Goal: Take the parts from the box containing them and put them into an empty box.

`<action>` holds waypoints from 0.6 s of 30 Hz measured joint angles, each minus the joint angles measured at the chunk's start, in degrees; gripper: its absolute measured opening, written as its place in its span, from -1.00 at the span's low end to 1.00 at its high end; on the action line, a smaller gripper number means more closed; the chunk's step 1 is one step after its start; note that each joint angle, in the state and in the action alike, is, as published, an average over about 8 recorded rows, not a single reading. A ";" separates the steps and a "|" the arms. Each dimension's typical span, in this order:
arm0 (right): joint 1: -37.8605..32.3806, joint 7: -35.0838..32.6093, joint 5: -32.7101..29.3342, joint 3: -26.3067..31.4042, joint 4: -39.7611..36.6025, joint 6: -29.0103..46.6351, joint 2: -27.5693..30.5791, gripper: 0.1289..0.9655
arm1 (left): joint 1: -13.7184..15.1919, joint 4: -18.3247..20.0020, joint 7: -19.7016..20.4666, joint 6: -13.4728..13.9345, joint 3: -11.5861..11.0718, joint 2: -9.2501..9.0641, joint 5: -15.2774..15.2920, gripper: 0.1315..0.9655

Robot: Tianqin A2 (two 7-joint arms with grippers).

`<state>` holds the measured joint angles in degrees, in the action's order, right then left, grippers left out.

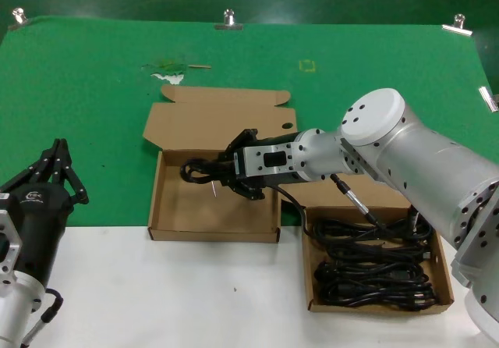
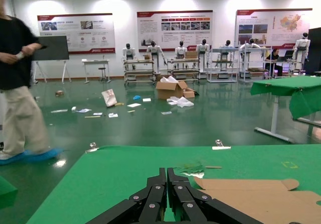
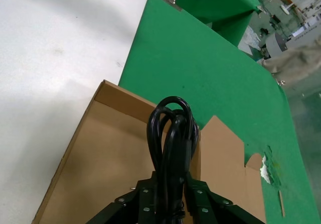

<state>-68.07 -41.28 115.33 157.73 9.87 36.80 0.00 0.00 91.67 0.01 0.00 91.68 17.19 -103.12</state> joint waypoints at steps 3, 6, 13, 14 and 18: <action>0.03 -0.12 0.06 0.00 0.01 -0.09 0.00 -0.75 | 0.00 0.00 0.00 0.00 0.00 0.00 0.00 -0.95; 0.11 -0.39 0.18 0.00 0.02 -0.26 0.00 -0.68 | 0.00 0.00 0.00 0.00 0.00 0.00 0.00 -0.95; 0.36 -1.09 0.45 0.00 0.05 -0.67 0.00 -0.50 | 0.00 0.00 0.00 0.00 0.00 0.00 0.00 -0.95; 0.38 -1.14 0.47 0.00 0.05 -0.69 0.00 -0.46 | 0.00 0.00 0.00 0.00 0.00 0.00 0.00 -0.95; 0.44 -1.28 0.52 0.00 0.06 -0.74 0.00 -0.30 | 0.00 0.00 0.00 0.00 0.00 0.00 0.00 -0.95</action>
<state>-67.62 -42.56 115.84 157.73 9.93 36.06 0.00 0.00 91.67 0.01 0.00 91.68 17.19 -103.12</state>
